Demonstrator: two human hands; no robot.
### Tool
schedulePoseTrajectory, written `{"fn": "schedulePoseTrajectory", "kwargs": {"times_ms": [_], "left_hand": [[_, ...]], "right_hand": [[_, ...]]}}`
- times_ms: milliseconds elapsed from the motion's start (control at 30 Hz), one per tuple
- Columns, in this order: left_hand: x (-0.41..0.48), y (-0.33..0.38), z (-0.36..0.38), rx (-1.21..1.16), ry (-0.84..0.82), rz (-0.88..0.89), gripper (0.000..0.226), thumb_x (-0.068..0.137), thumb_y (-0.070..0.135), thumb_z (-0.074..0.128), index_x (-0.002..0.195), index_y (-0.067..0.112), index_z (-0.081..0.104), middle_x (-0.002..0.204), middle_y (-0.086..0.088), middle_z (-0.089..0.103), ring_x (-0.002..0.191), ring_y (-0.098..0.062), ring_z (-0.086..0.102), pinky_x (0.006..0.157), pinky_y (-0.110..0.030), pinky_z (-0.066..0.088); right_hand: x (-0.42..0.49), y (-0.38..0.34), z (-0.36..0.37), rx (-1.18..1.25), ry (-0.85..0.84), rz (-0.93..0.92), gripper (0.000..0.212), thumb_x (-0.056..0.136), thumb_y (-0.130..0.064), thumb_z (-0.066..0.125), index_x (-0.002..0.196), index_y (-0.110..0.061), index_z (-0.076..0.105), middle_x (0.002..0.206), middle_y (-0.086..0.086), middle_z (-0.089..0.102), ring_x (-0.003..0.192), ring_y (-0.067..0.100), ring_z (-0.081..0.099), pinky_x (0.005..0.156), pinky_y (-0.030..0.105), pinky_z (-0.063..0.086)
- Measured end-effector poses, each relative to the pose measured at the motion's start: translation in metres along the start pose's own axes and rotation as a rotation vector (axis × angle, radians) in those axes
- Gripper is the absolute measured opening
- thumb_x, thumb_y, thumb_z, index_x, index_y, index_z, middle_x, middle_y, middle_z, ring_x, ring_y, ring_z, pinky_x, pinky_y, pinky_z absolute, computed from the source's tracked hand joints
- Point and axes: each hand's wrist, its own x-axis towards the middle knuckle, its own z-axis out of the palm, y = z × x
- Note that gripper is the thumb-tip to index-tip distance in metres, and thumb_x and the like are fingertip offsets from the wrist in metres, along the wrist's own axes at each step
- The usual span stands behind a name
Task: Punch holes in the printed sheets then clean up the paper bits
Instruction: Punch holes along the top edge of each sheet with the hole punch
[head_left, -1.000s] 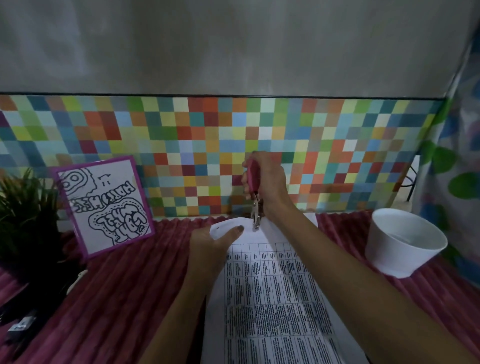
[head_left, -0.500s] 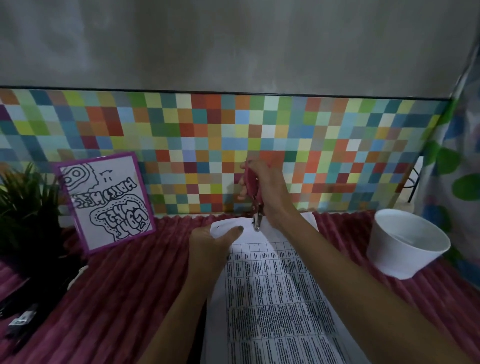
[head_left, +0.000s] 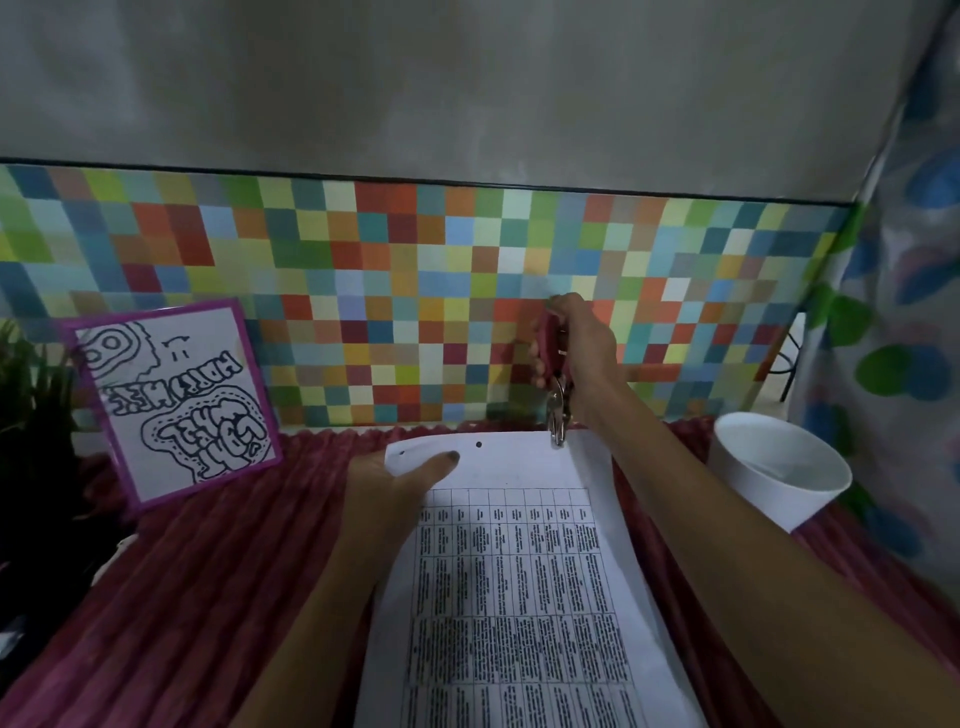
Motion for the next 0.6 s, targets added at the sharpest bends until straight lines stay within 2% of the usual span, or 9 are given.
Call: {"fn": "schedulePoseTrajectory", "kwargs": {"times_ms": [133,300,400,467,600], "left_hand": [[-0.001,-0.002,0.0,-0.011,-0.025,-0.001,0.031,0.075,0.016,0.081,0.06,0.002,0.058,0.052,-0.013,0.054,0.048,-0.02,0.051,0.049,-0.03,0.041],[0.0,0.0,0.001,-0.009,-0.003,0.015,0.031,0.074,0.016,0.082,0.059,0.005,0.058,0.054,-0.011,0.052,0.049,-0.018,0.049,0.048,-0.029,0.04],[-0.002,0.004,0.0,-0.031,0.003,0.025,0.027,0.075,0.012,0.081,0.058,0.004,0.062,0.052,-0.003,0.059,0.046,-0.014,0.054,0.048,-0.025,0.044],[-0.005,0.008,0.0,-0.024,-0.002,0.036,0.032,0.076,0.009,0.08,0.052,0.012,0.06,0.046,0.006,0.058,0.04,-0.006,0.052,0.043,-0.019,0.043],[-0.006,0.011,-0.001,-0.034,-0.022,0.037,0.036,0.078,0.005,0.078,0.051,0.021,0.059,0.04,0.01,0.057,0.036,0.001,0.051,0.039,-0.012,0.039]], "right_hand": [[-0.001,0.001,-0.003,-0.043,-0.011,0.005,0.034,0.09,-0.031,0.049,0.067,-0.01,0.061,0.056,0.007,0.055,0.043,0.02,0.045,0.045,0.029,0.037],[0.001,0.005,-0.003,-0.074,0.029,-0.013,0.034,0.091,-0.032,0.049,0.069,-0.009,0.061,0.056,0.007,0.055,0.043,0.02,0.046,0.045,0.029,0.038],[0.003,0.007,-0.002,-0.058,0.071,-0.016,0.033,0.09,-0.032,0.049,0.07,-0.008,0.06,0.055,0.007,0.055,0.043,0.021,0.045,0.045,0.03,0.037],[0.003,0.007,-0.002,-0.05,0.093,-0.022,0.034,0.09,-0.032,0.048,0.069,-0.008,0.06,0.055,0.007,0.054,0.043,0.022,0.045,0.045,0.03,0.038],[0.004,0.006,-0.001,-0.047,0.102,-0.034,0.033,0.089,-0.032,0.049,0.07,-0.008,0.061,0.056,0.007,0.055,0.043,0.021,0.045,0.044,0.028,0.038]]}}
